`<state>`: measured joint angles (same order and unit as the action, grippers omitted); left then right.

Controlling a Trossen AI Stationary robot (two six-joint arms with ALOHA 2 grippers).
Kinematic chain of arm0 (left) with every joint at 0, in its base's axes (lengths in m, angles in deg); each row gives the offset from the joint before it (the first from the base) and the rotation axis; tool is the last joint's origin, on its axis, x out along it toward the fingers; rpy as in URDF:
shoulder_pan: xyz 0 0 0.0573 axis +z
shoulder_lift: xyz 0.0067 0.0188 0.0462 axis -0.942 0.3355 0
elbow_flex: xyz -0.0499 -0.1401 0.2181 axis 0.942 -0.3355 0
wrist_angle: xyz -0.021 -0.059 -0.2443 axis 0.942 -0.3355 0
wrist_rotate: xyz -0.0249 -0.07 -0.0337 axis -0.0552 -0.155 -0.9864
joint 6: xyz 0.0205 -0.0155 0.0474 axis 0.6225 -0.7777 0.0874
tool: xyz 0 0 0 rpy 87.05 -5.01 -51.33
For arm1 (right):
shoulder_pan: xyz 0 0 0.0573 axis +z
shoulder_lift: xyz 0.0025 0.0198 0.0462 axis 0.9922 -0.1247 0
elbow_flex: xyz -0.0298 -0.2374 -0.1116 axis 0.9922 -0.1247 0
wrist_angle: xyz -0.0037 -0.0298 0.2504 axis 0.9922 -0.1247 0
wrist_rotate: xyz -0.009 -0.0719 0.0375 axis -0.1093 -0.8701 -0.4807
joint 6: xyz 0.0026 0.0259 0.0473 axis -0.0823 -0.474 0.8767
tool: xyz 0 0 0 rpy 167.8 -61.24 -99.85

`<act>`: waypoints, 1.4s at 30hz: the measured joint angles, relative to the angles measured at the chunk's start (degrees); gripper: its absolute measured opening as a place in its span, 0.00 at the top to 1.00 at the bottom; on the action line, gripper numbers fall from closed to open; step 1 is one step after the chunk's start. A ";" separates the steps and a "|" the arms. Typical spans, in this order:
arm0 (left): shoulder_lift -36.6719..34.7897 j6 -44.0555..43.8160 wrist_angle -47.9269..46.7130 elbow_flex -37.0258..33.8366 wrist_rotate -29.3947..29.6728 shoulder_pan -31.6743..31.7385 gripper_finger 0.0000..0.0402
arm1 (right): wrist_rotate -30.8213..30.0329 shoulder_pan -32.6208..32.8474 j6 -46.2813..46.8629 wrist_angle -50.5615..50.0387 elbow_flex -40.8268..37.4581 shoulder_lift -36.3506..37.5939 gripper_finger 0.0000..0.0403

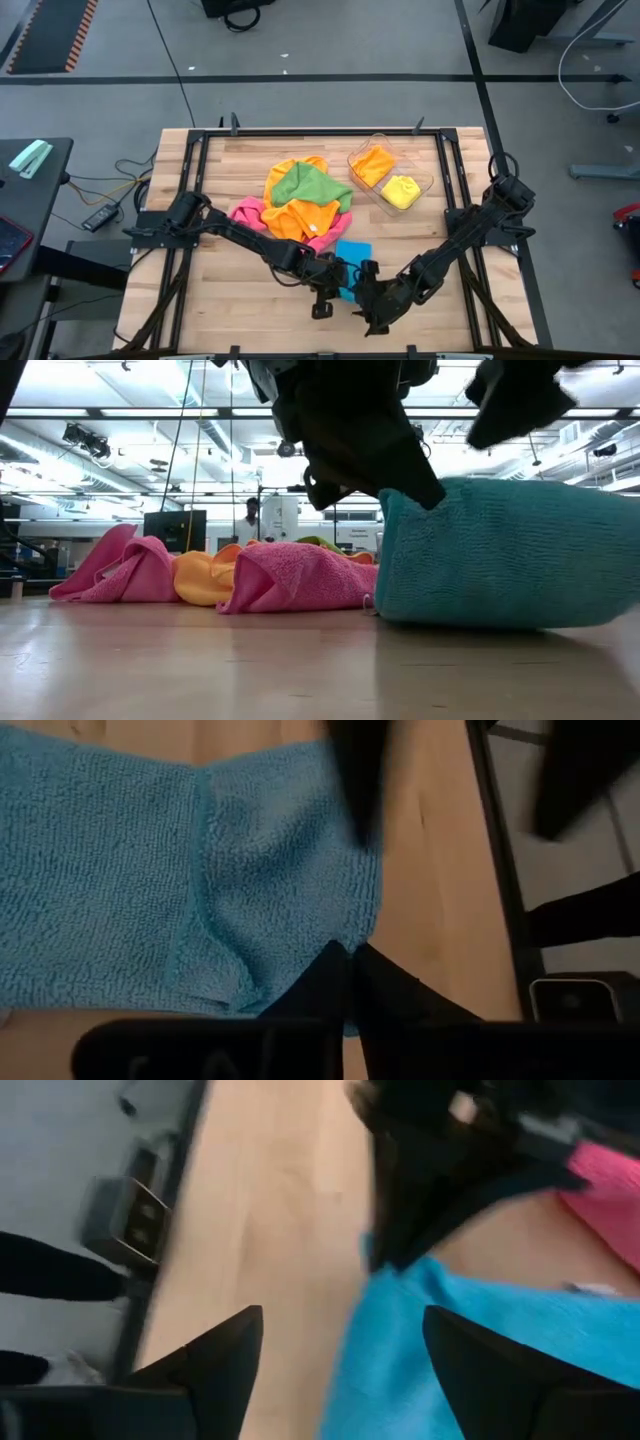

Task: Fold microfiber towels
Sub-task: Fold the blue towel

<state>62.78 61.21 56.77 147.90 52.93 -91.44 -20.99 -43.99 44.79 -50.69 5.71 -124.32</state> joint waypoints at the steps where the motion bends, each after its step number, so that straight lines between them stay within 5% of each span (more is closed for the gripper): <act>1: 0.00 -0.39 0.14 0.00 -0.37 -0.05 0.94 | -0.43 -0.08 0.20 -0.51 -0.28 -0.01 0.28; 24: -0.02 -12.18 2.09 0.02 -1.95 -0.01 0.94 | -7.22 1.31 -3.88 1.06 -1.06 -10.32 0.30; 29: -0.02 -13.21 2.01 0.02 -1.95 -0.02 0.94 | -7.51 1.00 -4.60 1.13 -1.06 -10.32 0.44; 34: -0.07 -13.20 1.95 0.02 -1.97 -0.02 0.94 | -6.25 0.98 -4.53 2.13 -1.06 -10.17 0.67; 38: -1.52 -11.03 1.87 0.03 -2.58 -0.02 0.83 | -1.99 1.18 -4.87 2.69 -1.03 -9.29 0.87; 42: -4.38 -7.06 0.48 0.13 -2.50 -0.04 0.72 | 3.90 1.45 -4.82 3.26 -1.03 -8.36 0.94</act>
<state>58.40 54.14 57.24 148.03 50.44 -91.48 -17.09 -42.54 39.97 -47.43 4.67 -132.68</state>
